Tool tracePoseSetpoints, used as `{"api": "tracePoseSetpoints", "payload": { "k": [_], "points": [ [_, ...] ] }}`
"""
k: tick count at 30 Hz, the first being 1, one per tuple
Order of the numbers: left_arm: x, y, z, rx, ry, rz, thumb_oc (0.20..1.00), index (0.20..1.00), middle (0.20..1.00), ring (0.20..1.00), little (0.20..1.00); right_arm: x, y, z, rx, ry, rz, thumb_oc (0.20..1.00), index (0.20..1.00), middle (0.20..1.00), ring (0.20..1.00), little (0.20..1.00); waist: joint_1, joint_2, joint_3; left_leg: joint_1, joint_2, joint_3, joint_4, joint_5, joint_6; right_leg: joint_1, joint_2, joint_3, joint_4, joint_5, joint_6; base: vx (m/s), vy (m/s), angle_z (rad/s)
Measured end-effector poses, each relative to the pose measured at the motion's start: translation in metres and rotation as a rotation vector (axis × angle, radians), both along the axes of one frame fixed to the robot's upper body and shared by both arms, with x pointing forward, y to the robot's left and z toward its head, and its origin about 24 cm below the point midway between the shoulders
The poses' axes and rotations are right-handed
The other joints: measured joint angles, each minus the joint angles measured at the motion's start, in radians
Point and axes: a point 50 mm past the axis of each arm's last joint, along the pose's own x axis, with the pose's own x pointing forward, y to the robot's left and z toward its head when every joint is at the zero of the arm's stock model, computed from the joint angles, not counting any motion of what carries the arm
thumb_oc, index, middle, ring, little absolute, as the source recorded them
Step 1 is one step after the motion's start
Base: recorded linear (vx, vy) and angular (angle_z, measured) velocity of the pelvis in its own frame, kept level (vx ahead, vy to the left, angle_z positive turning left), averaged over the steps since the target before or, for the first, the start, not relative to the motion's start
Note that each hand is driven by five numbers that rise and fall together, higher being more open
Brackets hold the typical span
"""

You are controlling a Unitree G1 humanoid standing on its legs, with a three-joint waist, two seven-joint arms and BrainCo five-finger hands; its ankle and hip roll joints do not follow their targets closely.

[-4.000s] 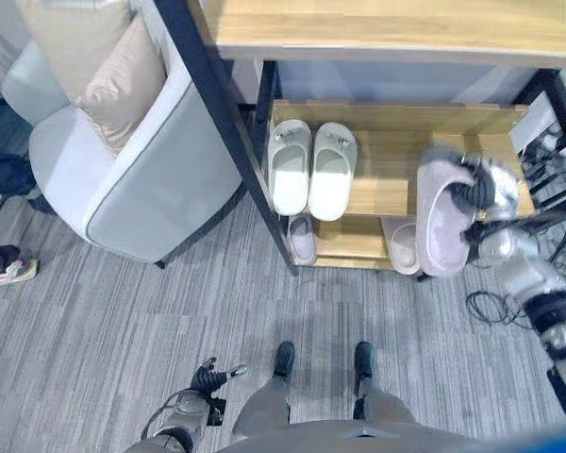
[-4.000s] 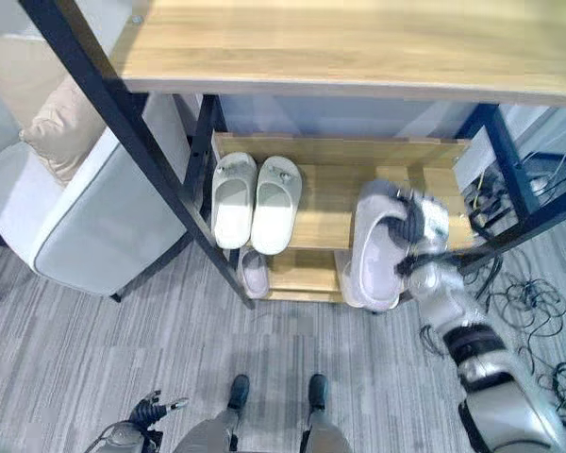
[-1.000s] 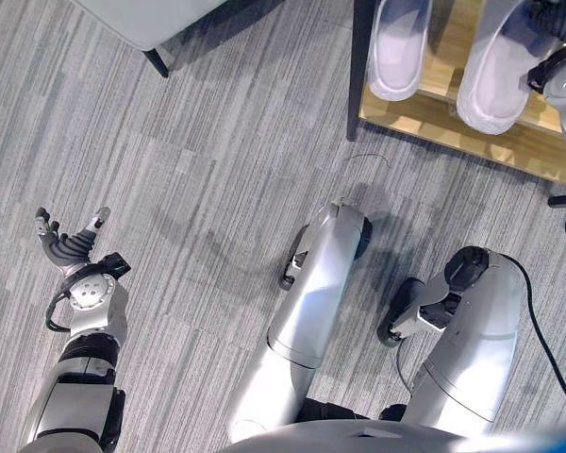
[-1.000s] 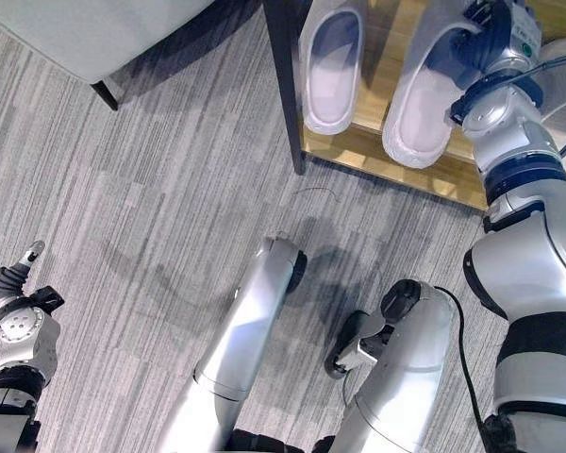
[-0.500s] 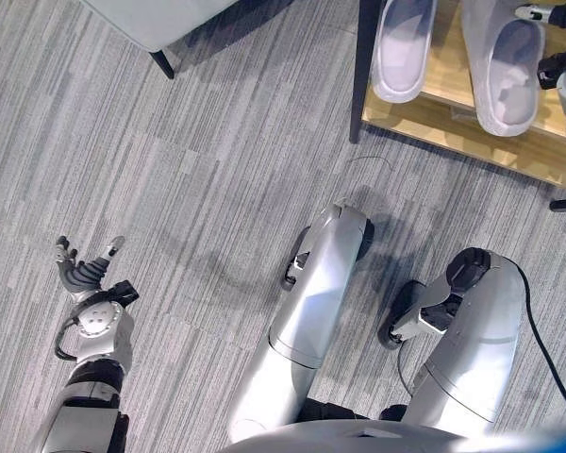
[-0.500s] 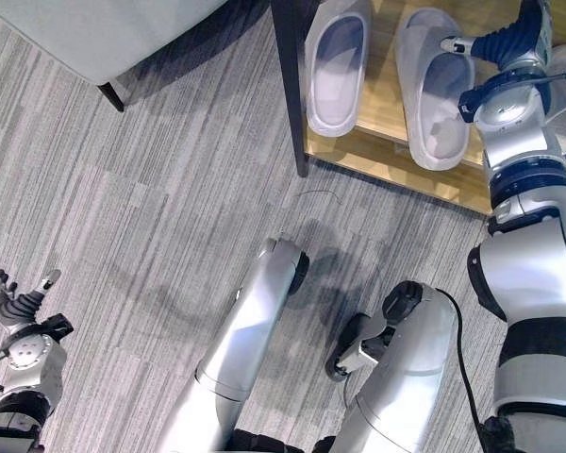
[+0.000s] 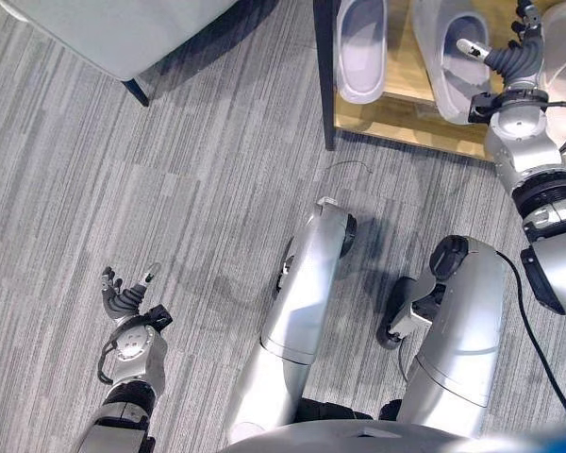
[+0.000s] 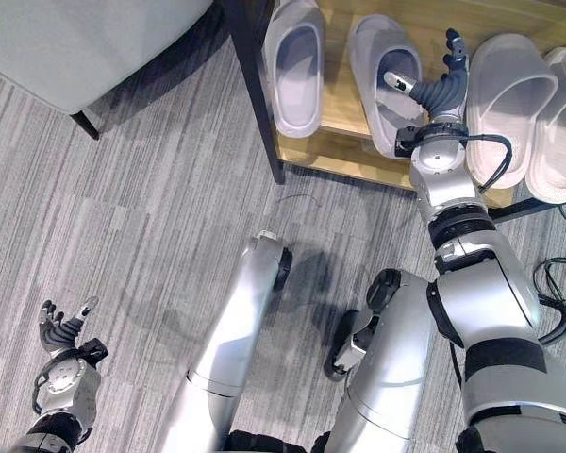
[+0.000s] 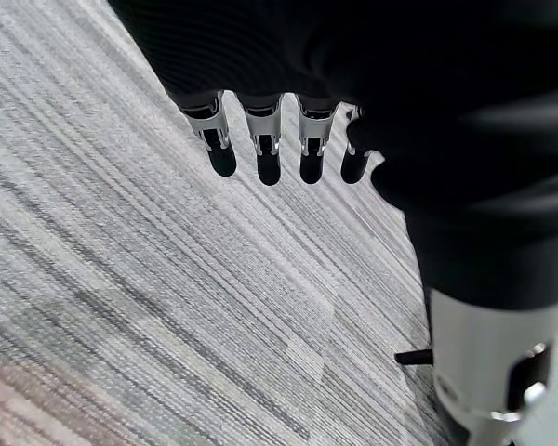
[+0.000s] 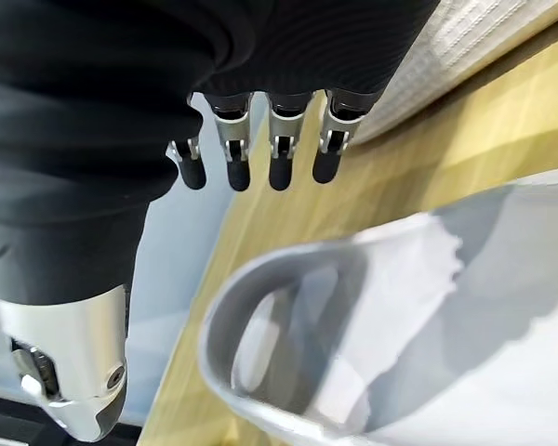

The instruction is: Arrange the slippers neatly on the shoe rack.

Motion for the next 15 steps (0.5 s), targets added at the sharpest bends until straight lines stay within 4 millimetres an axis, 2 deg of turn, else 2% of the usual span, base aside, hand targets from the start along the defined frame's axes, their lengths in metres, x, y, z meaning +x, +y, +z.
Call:
{"api": "tracePoseSetpoints", "payload": {
  "k": [6,10,15],
  "points": [
    [0.003,0.008,-0.002,0.012,0.045,0.025,1.000,1.000,1.000,1.000,1.000,0.003,0.023,-0.010,0.015,0.003,0.072,1.000,1.000,1.000,1.000,1.000,-0.041,0.000,0.000,0.001,0.007,-0.001,0.006,-0.004,0.002,-0.007,0.015,0.001,0.004,0.004,-0.001,-0.02,0.003,-0.05],
    [0.010,0.010,0.009,0.021,-0.009,0.015,1.000,1.000,1.000,1.000,1.000,0.003,0.026,-0.010,0.012,-0.005,0.087,1.000,1.000,1.000,1.000,1.000,-0.040,0.000,0.000,0.001,0.019,-0.004,0.035,-0.016,-0.001,-0.012,0.029,0.006,0.029,0.003,0.000,-0.01,-0.017,-0.08],
    [0.003,0.015,0.002,-0.011,0.011,0.063,1.000,1.000,1.000,1.000,1.000,0.005,0.040,-0.016,0.072,0.000,0.136,1.000,1.000,1.000,1.000,1.000,-0.053,0.000,0.000,0.002,0.020,-0.003,0.033,-0.019,-0.007,-0.016,0.030,0.007,0.028,0.003,0.000,0.00,-0.001,-0.01]
  ]
}}
